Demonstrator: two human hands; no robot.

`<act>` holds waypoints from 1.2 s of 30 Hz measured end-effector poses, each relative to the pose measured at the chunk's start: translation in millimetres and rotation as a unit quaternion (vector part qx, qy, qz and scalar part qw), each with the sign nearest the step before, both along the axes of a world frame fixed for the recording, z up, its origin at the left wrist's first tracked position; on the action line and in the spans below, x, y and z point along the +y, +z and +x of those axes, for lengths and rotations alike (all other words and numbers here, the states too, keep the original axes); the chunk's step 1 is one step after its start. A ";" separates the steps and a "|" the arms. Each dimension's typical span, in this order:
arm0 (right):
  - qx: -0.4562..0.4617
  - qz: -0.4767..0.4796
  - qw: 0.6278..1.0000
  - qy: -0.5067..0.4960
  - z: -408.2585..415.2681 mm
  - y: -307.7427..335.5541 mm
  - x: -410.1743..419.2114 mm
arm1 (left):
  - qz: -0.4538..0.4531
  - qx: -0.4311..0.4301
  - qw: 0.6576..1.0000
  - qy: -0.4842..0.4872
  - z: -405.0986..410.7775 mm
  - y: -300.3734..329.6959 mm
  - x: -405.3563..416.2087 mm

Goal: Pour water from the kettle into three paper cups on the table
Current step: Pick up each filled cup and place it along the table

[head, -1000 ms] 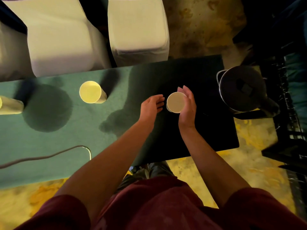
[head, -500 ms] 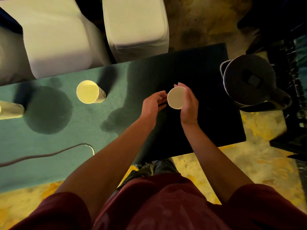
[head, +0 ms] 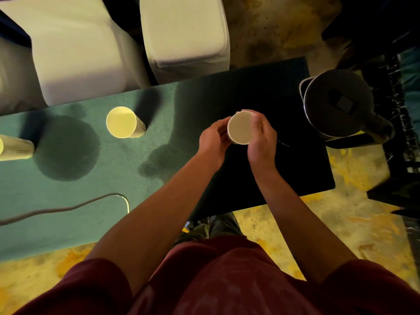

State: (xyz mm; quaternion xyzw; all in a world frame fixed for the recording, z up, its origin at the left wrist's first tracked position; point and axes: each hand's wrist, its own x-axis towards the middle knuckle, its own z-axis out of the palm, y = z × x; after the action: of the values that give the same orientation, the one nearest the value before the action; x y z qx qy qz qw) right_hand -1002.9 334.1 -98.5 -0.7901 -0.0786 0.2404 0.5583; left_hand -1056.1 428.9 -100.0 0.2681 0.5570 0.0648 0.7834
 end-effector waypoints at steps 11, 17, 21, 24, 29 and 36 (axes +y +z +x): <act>-0.036 0.070 0.995 0.058 -17.0 61.2 6.8 | -0.118 -0.166 0.977 0.067 -12.4 29.7 -1.4; -0.038 0.144 0.985 0.092 -36.6 78.8 16.7 | -0.110 -0.219 0.966 0.086 -33.4 50.1 3.5; -0.020 0.209 0.971 0.116 -52.4 89.4 33.2 | -0.121 -0.278 0.943 0.137 -53.0 59.6 6.5; -0.012 0.235 0.963 0.132 -74.7 99.9 50.4 | -0.151 -0.311 0.921 0.181 -74.9 67.7 13.3; 0.016 0.240 0.960 0.146 -126.0 107.3 78.0 | -0.119 -0.325 0.904 0.250 -129.6 79.5 30.4; 0.034 0.247 0.954 0.167 -216.4 118.1 113.9 | -0.057 -0.300 0.910 0.280 -226.7 88.4 54.3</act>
State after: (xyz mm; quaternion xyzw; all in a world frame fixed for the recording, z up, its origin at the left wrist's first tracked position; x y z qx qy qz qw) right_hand -1219.2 448.0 19.6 -0.5946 -0.2472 0.3295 0.6905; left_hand -1282.8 483.3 -11.6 0.0241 0.3506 0.3274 0.8771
